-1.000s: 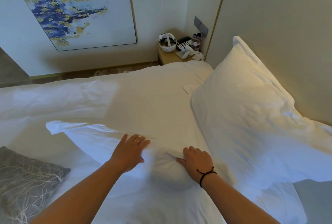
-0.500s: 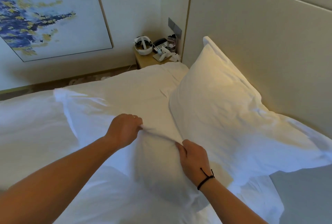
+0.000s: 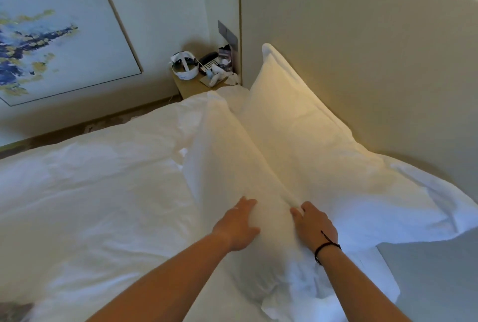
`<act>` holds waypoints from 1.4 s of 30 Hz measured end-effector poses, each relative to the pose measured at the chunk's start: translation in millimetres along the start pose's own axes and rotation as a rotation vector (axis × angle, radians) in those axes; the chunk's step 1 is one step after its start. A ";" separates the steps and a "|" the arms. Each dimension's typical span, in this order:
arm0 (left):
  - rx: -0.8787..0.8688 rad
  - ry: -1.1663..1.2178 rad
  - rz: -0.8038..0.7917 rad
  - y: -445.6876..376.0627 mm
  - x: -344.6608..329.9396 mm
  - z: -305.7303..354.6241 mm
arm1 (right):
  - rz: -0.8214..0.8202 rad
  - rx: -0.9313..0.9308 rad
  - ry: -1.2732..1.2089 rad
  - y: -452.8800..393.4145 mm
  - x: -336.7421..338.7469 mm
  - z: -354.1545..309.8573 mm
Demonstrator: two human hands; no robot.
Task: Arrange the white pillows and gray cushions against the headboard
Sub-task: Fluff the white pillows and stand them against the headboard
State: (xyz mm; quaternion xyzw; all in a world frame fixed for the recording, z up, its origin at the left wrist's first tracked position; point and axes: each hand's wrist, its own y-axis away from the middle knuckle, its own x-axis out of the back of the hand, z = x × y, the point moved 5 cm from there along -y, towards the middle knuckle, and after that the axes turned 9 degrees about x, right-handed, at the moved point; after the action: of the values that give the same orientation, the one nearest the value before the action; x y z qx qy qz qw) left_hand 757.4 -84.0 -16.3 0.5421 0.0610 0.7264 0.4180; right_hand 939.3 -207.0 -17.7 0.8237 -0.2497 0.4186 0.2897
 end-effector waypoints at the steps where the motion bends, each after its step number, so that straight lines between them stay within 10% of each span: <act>1: 0.010 0.017 -0.024 -0.1 -9.3 -8.2 | -0.018 0.038 0.048 0.6 -0.4 -2.8; 13: 0.151 0.332 0.103 26.3 -0.3 -80.3 | 0.204 0.569 0.169 49.9 -21.7 -90.0; 23: 0.696 0.606 0.291 181.6 -26.5 -299.0 | -0.518 0.954 0.183 117.2 -179.6 -197.7; 34: 1.130 0.957 0.630 371.3 -55.4 -475.8 | -0.795 1.354 0.362 250.5 -330.6 -375.0; 42: 1.272 0.870 0.588 386.5 -86.1 -597.2 | -0.950 1.273 0.549 282.7 -452.8 -461.2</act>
State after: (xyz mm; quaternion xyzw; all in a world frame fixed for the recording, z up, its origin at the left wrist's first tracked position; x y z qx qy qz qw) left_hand 52.9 -172.8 -112.0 0.3392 0.4727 0.7779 -0.2373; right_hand 265.5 -14.0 -97.6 0.7163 0.4870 0.4986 -0.0346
